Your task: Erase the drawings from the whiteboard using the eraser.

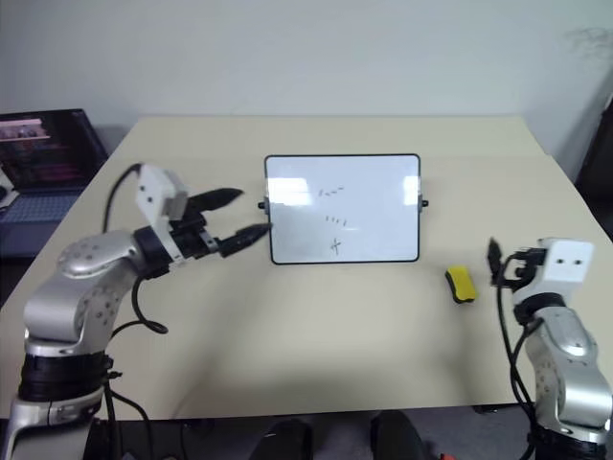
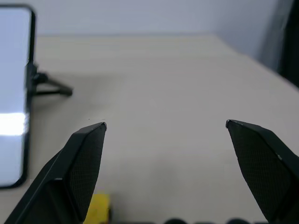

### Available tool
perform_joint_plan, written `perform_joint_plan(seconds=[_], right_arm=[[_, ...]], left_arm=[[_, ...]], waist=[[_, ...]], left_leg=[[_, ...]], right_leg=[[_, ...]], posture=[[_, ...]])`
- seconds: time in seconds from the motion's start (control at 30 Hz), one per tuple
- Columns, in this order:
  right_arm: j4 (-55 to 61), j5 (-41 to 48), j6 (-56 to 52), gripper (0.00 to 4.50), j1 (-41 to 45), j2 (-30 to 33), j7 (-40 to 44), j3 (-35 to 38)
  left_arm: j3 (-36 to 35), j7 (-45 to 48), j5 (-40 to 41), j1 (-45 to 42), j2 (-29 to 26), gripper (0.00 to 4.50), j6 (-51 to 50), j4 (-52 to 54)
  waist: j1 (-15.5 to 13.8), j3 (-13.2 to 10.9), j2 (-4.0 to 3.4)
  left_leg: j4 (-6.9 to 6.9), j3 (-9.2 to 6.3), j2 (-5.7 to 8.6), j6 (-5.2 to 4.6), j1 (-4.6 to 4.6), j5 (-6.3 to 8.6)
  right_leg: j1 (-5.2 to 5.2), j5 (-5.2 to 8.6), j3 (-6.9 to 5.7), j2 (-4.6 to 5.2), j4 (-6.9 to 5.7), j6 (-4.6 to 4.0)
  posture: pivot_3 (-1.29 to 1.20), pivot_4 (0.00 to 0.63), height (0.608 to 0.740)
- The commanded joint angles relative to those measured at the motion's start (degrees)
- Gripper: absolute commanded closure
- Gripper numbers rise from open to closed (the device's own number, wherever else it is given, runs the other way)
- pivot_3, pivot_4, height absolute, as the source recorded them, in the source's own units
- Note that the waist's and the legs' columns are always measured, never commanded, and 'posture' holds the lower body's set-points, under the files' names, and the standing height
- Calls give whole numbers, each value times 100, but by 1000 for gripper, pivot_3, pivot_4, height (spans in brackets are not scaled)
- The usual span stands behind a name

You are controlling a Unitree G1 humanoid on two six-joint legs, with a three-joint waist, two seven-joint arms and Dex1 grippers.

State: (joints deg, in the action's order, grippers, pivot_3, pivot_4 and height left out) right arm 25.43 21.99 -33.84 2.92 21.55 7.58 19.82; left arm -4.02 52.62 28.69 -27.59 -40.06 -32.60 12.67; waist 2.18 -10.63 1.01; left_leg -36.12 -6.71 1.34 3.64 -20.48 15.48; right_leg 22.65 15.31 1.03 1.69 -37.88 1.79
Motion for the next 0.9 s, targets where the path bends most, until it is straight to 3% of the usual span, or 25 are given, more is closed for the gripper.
perform_joint_plan(seconds=[0.03, 0.33, 0.53, 0.9], right_arm=[[656, 592, -1019, 58, 57, 124, 57, -57], [754, 743, -1816, 58, 70, -49, -165, -324], [242, 216, -1652, 58, 320, 180, -144, -749], [-187, 89, -1515, 58, 458, 312, 192, -631]], left_arm=[[438, 757, 43, -214, -234, 0, 27, 7], [1017, 1385, -411, -557, -256, 0, 420, -557], [1083, 1499, -517, -664, -173, 0, 572, -693], [1156, 1654, -498, -445, -120, 0, 680, -478]], waist=[[17, 0, 0], [0, 0, 0], [1, 0, 0], [-18, 0, 0]], left_leg=[[1, 2, -1, 0, -2, 0], [0, 8, -2, -1, -38, 0], [0, 11, 1, -1, -38, 0], [-1, 12, -1, -2, -39, 0]], right_leg=[[6, -4, 1, -3, -4, -9], [53, -5, 7, -7, -14, -14], [54, -5, 7, -7, -15, -14], [55, -6, 8, -7, -17, -14]], posture=[[0, 150, 740], [0, 150, 740], [0, 150, 740], [0, 150, 740]])
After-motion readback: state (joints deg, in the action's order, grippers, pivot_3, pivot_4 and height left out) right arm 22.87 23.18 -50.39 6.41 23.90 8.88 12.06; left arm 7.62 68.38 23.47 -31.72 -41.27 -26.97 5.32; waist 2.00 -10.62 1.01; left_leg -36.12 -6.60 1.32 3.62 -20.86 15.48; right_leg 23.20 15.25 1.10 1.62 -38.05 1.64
